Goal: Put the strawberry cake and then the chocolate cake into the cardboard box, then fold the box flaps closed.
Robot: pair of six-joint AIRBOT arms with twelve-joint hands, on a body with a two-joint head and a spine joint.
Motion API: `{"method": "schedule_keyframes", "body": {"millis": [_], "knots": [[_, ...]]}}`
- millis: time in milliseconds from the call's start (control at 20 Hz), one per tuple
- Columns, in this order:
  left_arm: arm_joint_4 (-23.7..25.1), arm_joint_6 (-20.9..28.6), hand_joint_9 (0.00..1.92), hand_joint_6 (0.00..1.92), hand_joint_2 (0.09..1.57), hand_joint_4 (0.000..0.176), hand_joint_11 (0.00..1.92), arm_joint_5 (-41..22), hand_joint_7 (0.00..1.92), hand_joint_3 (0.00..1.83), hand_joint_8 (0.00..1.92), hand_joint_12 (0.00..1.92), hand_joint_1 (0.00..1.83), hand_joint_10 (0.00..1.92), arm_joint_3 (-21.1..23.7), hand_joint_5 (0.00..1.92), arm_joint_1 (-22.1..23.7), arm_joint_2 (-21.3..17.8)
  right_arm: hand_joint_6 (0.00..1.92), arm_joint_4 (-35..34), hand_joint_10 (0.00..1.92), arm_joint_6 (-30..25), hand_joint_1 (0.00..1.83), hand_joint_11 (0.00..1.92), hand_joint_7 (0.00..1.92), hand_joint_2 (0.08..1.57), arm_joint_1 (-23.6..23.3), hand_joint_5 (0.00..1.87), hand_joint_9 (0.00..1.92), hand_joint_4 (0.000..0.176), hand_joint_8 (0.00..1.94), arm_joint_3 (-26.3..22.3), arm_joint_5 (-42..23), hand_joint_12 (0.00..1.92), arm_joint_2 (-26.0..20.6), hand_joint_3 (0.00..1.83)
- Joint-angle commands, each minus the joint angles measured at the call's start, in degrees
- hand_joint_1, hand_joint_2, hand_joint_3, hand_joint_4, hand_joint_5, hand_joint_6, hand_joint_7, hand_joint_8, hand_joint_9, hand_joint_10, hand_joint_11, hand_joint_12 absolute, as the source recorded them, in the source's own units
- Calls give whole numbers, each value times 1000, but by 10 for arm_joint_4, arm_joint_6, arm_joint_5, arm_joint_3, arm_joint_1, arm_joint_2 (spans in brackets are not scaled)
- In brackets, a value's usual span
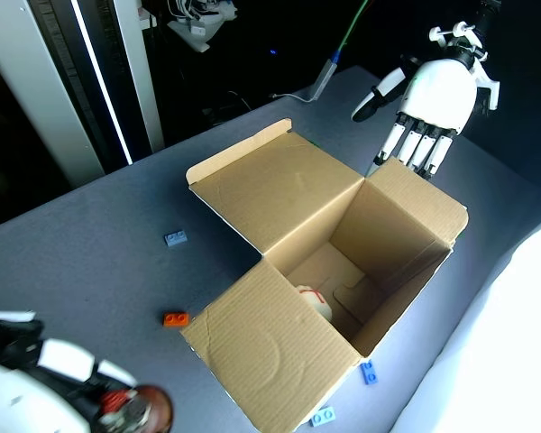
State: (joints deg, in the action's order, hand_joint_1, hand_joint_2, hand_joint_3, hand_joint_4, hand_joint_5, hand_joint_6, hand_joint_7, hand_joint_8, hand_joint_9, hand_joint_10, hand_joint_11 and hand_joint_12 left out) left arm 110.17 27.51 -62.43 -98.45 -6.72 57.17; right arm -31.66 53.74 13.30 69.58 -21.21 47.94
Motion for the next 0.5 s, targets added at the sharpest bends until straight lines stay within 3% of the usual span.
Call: {"method": "schedule_keyframes", "body": {"millis": [0,50,100,150,200,300,350,400,450], "knots": [[-47,1,373,1,995,71,0,-4,274,0,2,1258,291,0,-3,203,3,-3,1122,23,1507,-21,1300,316,800,1204,-24,865,644,0,1337,7,-80,1765,-12,1],[-48,1,380,0,999,74,0,-4,273,1,1,1256,292,3,-3,201,3,-3,1081,33,1545,-27,1332,323,830,1202,-34,835,672,0,1329,7,-80,1777,-12,0],[-51,0,377,0,1001,75,0,-5,271,2,0,1256,298,2,-4,198,3,-1,1085,72,1388,-48,1219,320,825,1193,-55,857,606,0,1357,6,-77,1756,-10,0],[-52,0,382,3,1000,74,0,-5,281,1,4,1257,282,4,-5,205,3,0,1117,108,1351,-60,1192,328,819,1191,-76,863,606,0,1345,5,-71,1757,-6,0],[-53,0,392,1,1002,80,0,-5,278,2,2,1275,269,7,-6,199,2,1,1150,146,1337,-64,1186,304,810,1190,-103,873,596,12,1321,2,-60,1752,0,0],[-53,0,395,0,1008,81,0,-5,274,4,0,1275,257,7,-6,192,-1,2,1224,174,1326,-73,1173,266,819,1203,-138,812,593,20,1323,1,-38,1763,12,3],[-53,-1,393,0,1009,78,0,-5,271,4,0,1270,274,6,-6,186,-4,3,1214,183,1480,-75,1298,282,839,1206,-151,791,662,0,1288,1,-36,1780,24,0],[-53,-2,400,7,991,80,0,-5,283,0,5,1270,286,8,-7,203,-6,3,1203,200,1381,-76,1200,280,806,1203,-158,831,601,4,1324,1,-35,1759,34,0],[-53,-2,395,7,991,81,0,-5,287,0,5,1265,285,6,-8,204,-8,4,1156,219,1498,-76,1304,273,814,1202,-162,855,649,0,1302,0,-32,1762,43,1]]}}
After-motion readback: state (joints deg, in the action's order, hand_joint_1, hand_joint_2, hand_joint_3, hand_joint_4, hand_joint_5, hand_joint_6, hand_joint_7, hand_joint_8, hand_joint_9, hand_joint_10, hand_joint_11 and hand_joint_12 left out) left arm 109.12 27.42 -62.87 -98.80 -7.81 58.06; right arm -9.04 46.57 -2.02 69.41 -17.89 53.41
